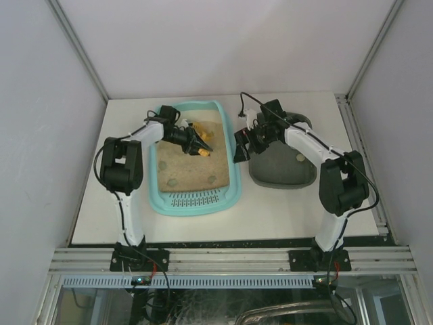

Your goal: Clean the litter box

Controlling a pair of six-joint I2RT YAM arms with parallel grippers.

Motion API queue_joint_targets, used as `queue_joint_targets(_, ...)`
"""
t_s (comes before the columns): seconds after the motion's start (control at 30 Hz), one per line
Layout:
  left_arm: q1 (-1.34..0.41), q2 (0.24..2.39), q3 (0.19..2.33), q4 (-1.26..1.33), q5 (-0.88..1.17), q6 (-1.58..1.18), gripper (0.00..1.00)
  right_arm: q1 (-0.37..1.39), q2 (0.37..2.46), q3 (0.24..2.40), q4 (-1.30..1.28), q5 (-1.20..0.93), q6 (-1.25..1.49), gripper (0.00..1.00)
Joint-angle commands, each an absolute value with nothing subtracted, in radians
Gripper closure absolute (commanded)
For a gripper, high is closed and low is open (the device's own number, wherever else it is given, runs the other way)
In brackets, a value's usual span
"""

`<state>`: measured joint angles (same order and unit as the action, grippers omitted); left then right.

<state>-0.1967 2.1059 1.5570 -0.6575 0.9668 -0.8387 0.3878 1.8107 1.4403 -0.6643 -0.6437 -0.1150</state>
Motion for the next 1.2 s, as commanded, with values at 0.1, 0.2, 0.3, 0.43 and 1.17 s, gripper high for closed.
queue_joint_targets(0.1, -0.162, 1.971, 1.352, -0.486, 0.979, -0.974, 1.0, 0.394, 1.843, 1.539, -0.696, -0.69, -0.106, 0.0)
queue_joint_targets(0.2, -0.165, 1.893, 1.224, -0.347, 0.989, -1.045, 1.0, 0.397, 1.841, 1.535, -0.694, -0.676, -0.105, 0.0)
queue_joint_targets(0.3, -0.167, 1.817, 1.116, -0.235, 0.996, -1.118, 1.0, 0.399, 1.834, 1.523, -0.691, -0.667, -0.105, 0.0)
queue_joint_targets(0.43, -0.167, 1.776, 1.058, -0.211, 0.997, -1.13, 1.0, 0.4, 1.83, 1.51, -0.683, -0.664, -0.103, 0.0)
queue_joint_targets(1.17, -0.096, 2.021, 1.314, -0.14, 0.999, -1.13, 1.0, 0.418, 1.847, 1.488, -0.657, -0.65, -0.102, 0.0)
